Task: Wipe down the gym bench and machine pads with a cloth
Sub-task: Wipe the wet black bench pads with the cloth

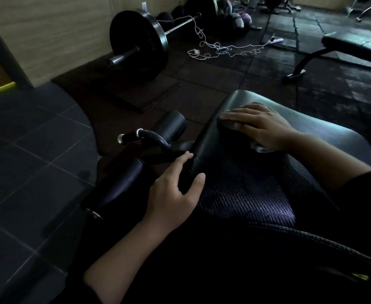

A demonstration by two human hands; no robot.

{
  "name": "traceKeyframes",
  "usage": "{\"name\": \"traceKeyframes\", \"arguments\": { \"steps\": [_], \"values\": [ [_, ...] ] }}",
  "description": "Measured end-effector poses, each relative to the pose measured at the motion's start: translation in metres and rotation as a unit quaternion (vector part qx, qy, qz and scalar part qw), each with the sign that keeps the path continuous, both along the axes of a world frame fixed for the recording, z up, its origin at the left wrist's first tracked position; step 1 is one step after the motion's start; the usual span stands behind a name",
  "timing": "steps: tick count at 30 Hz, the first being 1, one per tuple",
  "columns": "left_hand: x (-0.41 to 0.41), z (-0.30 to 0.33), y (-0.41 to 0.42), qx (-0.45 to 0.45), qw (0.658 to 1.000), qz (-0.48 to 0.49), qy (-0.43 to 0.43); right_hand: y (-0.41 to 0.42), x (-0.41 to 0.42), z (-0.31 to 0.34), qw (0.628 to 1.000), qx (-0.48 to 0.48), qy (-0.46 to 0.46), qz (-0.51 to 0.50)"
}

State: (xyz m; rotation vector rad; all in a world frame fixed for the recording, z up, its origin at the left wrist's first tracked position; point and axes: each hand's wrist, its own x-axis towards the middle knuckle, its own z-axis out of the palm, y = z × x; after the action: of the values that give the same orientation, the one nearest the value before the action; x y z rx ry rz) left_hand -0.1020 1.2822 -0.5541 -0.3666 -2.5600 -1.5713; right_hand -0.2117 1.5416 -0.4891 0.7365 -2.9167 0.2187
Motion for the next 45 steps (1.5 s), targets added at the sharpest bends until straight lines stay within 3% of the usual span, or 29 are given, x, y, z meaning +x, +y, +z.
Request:
{"name": "traceKeyframes", "arguments": {
  "steps": [3, 7, 11, 15, 18, 20, 28, 38, 42, 45],
  "values": [
    [-0.001, -0.001, 0.0, 0.001, 1.0, -0.001, 0.0, -0.043, -0.01, -0.002, 0.998, 0.04, -0.001, -0.051],
    [-0.003, -0.006, -0.002, 0.017, 1.0, -0.001, -0.007, -0.078, 0.031, -0.007, 0.999, 0.035, 0.013, 0.037],
    [-0.002, -0.009, -0.001, 0.032, 0.999, 0.0, 0.008, -0.037, 0.065, -0.006, 0.994, 0.014, 0.014, 0.107],
    [-0.004, -0.009, -0.001, 0.032, 0.999, -0.007, 0.014, 0.0, 0.047, -0.001, 1.0, 0.006, -0.003, 0.03],
    [-0.004, -0.008, -0.003, 0.047, 0.999, -0.013, 0.001, -0.017, 0.035, -0.001, 0.997, 0.001, 0.007, -0.079],
    [-0.005, -0.008, -0.005, 0.068, 0.997, -0.028, -0.014, -0.04, 0.037, -0.002, 0.995, 0.007, 0.013, -0.098],
    [0.0, -0.019, -0.012, 0.116, 0.991, -0.072, 0.007, -0.058, 0.105, -0.007, 0.999, 0.019, 0.012, 0.023],
    [-0.004, -0.027, -0.015, 0.127, 0.987, -0.097, 0.026, -0.083, 0.106, -0.004, 0.998, -0.009, 0.017, -0.057],
    [-0.006, -0.039, -0.016, 0.242, 0.965, -0.059, -0.076, -0.124, 0.126, -0.012, 0.996, 0.012, 0.079, -0.027],
    [-0.006, -0.042, -0.019, 0.201, 0.976, -0.076, -0.044, -0.118, 0.15, -0.017, 0.998, 0.023, 0.065, 0.007]
  ]
}}
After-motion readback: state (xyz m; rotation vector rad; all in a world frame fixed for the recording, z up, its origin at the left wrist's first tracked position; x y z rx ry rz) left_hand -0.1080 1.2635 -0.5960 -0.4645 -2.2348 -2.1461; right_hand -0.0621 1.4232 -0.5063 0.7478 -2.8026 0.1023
